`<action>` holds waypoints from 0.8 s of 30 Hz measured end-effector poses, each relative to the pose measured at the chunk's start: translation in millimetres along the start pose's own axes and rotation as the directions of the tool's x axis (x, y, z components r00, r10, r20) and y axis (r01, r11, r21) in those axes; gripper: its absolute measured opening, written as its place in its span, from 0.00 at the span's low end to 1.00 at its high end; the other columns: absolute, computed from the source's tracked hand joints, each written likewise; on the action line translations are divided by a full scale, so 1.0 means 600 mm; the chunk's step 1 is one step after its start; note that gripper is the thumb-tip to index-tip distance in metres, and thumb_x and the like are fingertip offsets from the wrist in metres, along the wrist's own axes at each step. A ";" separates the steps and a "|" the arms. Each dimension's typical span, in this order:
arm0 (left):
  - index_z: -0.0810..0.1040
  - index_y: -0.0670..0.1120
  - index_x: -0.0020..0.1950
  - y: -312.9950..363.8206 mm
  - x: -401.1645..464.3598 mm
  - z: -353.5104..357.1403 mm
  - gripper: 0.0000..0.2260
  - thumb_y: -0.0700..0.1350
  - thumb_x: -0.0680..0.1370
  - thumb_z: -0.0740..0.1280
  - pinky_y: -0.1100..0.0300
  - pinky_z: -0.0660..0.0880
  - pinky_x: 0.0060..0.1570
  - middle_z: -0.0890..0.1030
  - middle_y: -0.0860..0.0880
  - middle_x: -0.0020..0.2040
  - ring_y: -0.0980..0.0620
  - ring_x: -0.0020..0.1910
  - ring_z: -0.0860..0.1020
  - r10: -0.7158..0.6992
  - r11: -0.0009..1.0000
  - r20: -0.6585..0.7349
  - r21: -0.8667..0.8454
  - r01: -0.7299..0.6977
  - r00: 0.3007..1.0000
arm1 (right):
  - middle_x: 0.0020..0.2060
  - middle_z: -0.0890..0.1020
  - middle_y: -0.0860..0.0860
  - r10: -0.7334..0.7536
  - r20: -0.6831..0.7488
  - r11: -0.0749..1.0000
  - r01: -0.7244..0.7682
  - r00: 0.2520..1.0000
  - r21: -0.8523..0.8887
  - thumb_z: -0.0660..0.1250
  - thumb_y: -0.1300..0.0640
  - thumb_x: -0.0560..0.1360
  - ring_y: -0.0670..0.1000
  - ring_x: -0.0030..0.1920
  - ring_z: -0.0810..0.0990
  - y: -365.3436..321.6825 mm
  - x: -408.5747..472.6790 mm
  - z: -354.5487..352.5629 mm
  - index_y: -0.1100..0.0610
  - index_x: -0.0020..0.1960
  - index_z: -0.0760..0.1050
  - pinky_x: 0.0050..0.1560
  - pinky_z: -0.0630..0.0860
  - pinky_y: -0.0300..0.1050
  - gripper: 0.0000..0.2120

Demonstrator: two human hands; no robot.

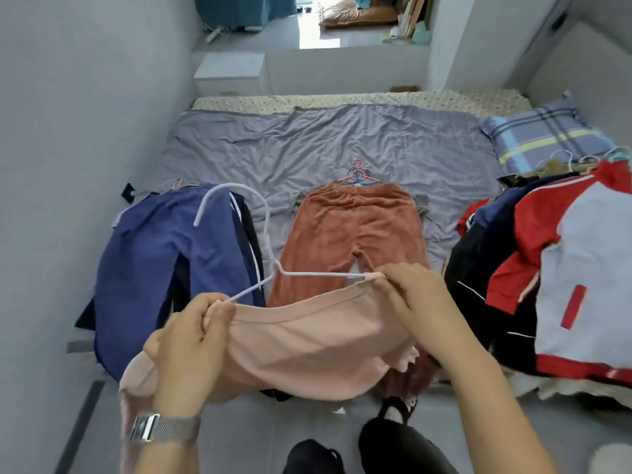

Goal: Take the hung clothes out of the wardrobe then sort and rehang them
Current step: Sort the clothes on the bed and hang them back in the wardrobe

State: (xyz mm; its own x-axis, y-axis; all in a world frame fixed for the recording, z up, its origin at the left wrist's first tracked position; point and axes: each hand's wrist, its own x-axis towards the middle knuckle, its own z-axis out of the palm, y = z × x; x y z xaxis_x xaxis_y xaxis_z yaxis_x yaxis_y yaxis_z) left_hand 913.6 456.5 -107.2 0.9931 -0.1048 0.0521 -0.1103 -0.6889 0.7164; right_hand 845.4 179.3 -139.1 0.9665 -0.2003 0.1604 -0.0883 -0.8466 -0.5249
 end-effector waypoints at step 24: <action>0.74 0.64 0.38 0.435 -0.287 0.273 0.06 0.57 0.71 0.59 0.45 0.65 0.61 0.78 0.58 0.34 0.51 0.46 0.77 0.545 0.834 0.358 -0.326 -0.445 0.758 | 0.41 0.82 0.42 0.511 -0.604 0.831 -0.531 0.612 0.165 0.60 0.51 0.75 0.49 0.46 0.79 0.177 -0.545 -0.384 0.49 0.50 0.82 0.54 0.73 0.60 0.12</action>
State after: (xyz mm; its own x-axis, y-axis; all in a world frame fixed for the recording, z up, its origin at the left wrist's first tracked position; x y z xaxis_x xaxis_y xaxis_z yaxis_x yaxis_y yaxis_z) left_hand 707.4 177.1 -43.1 0.6790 -0.7116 0.1807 -0.5213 -0.2941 0.8011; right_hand 464.6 41.2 -54.4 0.4008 -0.8527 0.3350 -0.5466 -0.5160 -0.6595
